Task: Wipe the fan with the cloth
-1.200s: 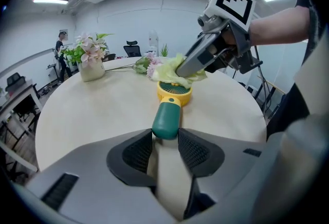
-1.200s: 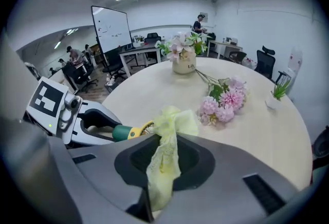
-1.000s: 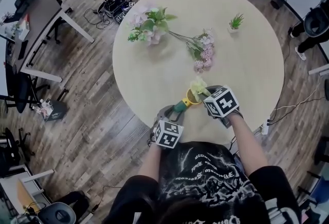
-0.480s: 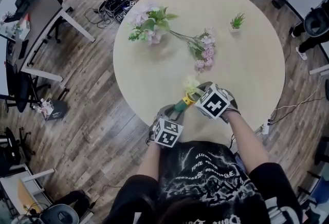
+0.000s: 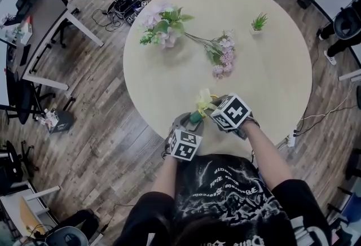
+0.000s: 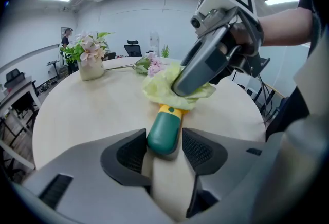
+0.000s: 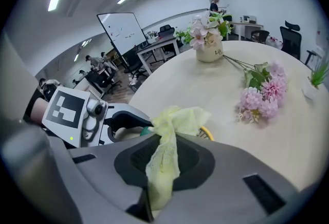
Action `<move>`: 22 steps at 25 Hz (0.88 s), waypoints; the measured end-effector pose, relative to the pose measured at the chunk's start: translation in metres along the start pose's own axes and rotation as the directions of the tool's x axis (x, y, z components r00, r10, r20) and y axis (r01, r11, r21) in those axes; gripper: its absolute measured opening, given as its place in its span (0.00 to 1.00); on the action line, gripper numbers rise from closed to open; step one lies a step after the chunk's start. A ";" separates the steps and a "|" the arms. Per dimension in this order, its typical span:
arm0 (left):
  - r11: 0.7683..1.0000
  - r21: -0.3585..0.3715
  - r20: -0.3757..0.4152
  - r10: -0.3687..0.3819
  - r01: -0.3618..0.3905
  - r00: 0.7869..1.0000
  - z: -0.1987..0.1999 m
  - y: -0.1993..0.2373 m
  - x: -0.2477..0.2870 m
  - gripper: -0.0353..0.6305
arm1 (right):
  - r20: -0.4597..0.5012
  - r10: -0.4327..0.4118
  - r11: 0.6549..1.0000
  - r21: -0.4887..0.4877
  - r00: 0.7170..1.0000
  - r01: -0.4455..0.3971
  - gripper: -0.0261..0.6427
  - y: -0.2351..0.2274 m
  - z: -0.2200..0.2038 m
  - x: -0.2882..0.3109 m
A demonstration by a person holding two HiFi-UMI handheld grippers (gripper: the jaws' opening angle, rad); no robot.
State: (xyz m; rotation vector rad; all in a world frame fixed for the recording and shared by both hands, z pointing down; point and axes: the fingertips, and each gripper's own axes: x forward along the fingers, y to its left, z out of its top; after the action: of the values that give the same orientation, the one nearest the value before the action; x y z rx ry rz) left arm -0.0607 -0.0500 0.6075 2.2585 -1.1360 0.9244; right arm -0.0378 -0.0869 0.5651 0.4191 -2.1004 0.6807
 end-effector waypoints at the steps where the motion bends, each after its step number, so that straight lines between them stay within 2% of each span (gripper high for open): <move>1: 1.000 -0.001 -0.002 0.006 -0.006 1.000 0.001 0.001 0.001 0.38 | 0.008 0.003 1.000 0.012 1.000 -0.003 0.12 0.001 -0.001 0.001; 5: 0.999 0.046 -0.004 -0.006 0.006 1.000 -0.001 0.004 0.001 0.37 | 0.024 0.014 0.998 0.067 1.000 -0.016 0.12 0.002 -0.005 0.000; 10: 0.999 0.028 0.008 -0.044 0.043 0.999 0.000 0.003 -0.001 0.36 | 0.003 0.041 0.997 0.068 0.999 -0.041 0.12 0.016 -0.022 -0.005; 14: 0.998 0.036 0.008 -0.048 0.048 0.999 0.000 0.003 -0.001 0.36 | 0.003 0.064 0.989 0.131 0.998 -0.064 0.12 0.020 -0.038 -0.003; 17: 0.998 0.037 0.007 -0.049 0.049 0.999 -0.001 0.004 0.000 0.36 | -0.032 0.045 0.987 0.155 0.998 -0.040 0.12 0.018 -0.058 0.001; 22: 0.997 0.056 0.005 -0.053 0.053 0.999 -0.001 0.005 0.002 0.35 | 0.071 0.015 0.961 0.276 0.997 -0.034 0.12 0.004 -0.063 -0.011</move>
State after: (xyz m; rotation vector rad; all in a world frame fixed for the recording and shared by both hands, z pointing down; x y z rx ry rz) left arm -0.0643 -0.0537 0.6100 2.3263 -1.0595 0.9400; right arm 0.0063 -0.0448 0.5853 0.5786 -2.0829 0.9938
